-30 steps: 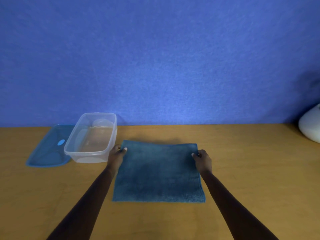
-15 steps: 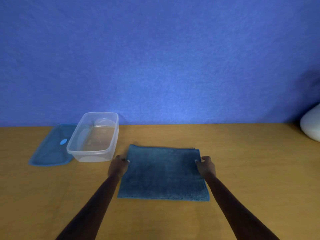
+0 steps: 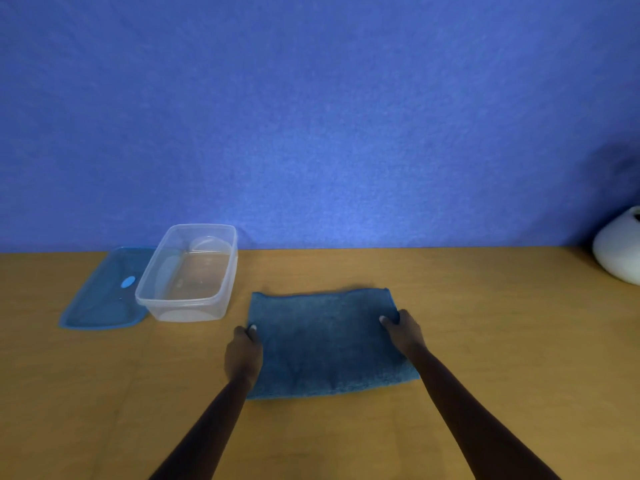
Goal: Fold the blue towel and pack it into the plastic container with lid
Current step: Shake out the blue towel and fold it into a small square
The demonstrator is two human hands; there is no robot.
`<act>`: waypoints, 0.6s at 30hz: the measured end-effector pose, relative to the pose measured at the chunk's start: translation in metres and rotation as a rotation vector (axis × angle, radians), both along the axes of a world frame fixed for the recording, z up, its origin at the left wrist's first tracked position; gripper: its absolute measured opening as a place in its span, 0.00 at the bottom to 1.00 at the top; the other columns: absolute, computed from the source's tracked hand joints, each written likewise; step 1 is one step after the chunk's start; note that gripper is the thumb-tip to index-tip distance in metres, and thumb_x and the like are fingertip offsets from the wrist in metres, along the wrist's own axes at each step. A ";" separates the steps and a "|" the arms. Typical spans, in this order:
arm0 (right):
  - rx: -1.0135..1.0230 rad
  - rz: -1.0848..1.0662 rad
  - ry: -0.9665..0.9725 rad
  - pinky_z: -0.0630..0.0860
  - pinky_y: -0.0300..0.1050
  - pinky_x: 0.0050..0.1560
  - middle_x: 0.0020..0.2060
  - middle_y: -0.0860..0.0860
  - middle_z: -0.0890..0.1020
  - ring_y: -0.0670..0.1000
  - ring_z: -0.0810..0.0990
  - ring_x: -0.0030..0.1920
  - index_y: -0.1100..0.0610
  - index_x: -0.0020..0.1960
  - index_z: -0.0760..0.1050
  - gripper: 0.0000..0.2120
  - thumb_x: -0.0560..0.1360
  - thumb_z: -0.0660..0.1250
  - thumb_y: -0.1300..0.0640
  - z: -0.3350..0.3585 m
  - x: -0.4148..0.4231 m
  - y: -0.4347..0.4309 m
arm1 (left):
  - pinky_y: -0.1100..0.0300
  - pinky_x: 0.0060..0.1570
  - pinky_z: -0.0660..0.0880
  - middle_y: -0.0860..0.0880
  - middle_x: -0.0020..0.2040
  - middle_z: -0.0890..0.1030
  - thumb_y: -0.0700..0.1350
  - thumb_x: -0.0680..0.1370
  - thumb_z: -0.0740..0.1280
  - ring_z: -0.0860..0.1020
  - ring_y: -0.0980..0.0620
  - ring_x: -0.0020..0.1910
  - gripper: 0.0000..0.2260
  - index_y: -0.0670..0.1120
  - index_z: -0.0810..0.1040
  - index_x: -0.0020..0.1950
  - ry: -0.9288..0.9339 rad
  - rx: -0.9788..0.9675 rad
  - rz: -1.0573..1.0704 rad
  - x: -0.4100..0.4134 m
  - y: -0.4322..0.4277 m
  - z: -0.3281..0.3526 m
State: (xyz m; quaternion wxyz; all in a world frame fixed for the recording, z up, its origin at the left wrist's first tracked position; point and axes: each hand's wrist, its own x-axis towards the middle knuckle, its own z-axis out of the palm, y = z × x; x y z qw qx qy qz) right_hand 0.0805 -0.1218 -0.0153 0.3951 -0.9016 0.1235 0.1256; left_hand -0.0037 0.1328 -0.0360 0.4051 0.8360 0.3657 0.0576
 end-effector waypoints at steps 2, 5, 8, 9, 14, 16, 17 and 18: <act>0.024 -0.013 -0.114 0.69 0.47 0.43 0.56 0.63 0.78 0.62 0.77 0.54 0.64 0.60 0.67 0.16 0.79 0.60 0.54 0.004 0.000 0.001 | 0.49 0.43 0.69 0.29 0.51 0.79 0.45 0.82 0.54 0.77 0.31 0.51 0.15 0.33 0.70 0.55 -0.066 -0.010 0.007 -0.004 -0.006 0.001; 0.034 -0.072 -0.165 0.72 0.50 0.47 0.58 0.65 0.78 0.64 0.77 0.56 0.62 0.65 0.64 0.19 0.80 0.58 0.52 0.007 -0.002 0.001 | 0.46 0.46 0.73 0.31 0.51 0.80 0.46 0.82 0.54 0.78 0.33 0.50 0.14 0.35 0.68 0.57 -0.114 -0.042 0.011 -0.006 -0.009 0.003; -0.023 -0.128 -0.045 0.71 0.57 0.62 0.66 0.66 0.72 0.65 0.71 0.65 0.62 0.71 0.60 0.24 0.80 0.56 0.49 0.002 -0.006 -0.008 | 0.43 0.51 0.75 0.32 0.58 0.77 0.48 0.82 0.53 0.77 0.33 0.54 0.18 0.36 0.65 0.65 -0.088 -0.013 0.004 -0.010 -0.013 0.003; -0.058 -0.129 -0.006 0.69 0.58 0.64 0.67 0.65 0.70 0.65 0.70 0.66 0.62 0.71 0.59 0.25 0.80 0.55 0.48 -0.002 -0.009 -0.011 | 0.43 0.52 0.74 0.33 0.61 0.75 0.49 0.81 0.53 0.76 0.33 0.56 0.20 0.37 0.63 0.68 -0.060 0.025 -0.008 -0.013 -0.015 0.002; -0.381 0.013 -0.095 0.73 0.56 0.60 0.66 0.59 0.71 0.60 0.71 0.64 0.57 0.72 0.59 0.24 0.80 0.54 0.46 -0.023 -0.035 -0.013 | 0.47 0.44 0.78 0.38 0.62 0.73 0.51 0.80 0.56 0.80 0.38 0.50 0.25 0.41 0.58 0.73 0.009 0.275 -0.157 -0.028 -0.032 -0.008; -0.507 0.077 -0.152 0.76 0.53 0.57 0.64 0.56 0.72 0.56 0.73 0.62 0.55 0.72 0.58 0.24 0.80 0.53 0.46 -0.029 -0.042 -0.014 | 0.49 0.41 0.79 0.40 0.60 0.73 0.51 0.80 0.56 0.81 0.41 0.48 0.24 0.42 0.58 0.74 0.051 0.345 -0.195 -0.029 -0.031 -0.011; -0.560 0.104 -0.168 0.77 0.51 0.55 0.63 0.55 0.73 0.55 0.74 0.61 0.54 0.73 0.57 0.24 0.80 0.53 0.46 -0.031 -0.045 -0.015 | 0.50 0.40 0.79 0.40 0.60 0.73 0.51 0.80 0.56 0.81 0.42 0.47 0.24 0.43 0.58 0.74 0.079 0.382 -0.212 -0.029 -0.029 -0.013; -0.607 0.127 -0.175 0.77 0.50 0.54 0.61 0.54 0.73 0.54 0.74 0.60 0.53 0.73 0.57 0.24 0.80 0.52 0.45 -0.033 -0.047 -0.016 | 0.50 0.40 0.79 0.41 0.60 0.73 0.51 0.80 0.57 0.81 0.43 0.47 0.24 0.43 0.58 0.74 0.107 0.427 -0.233 -0.028 -0.027 -0.014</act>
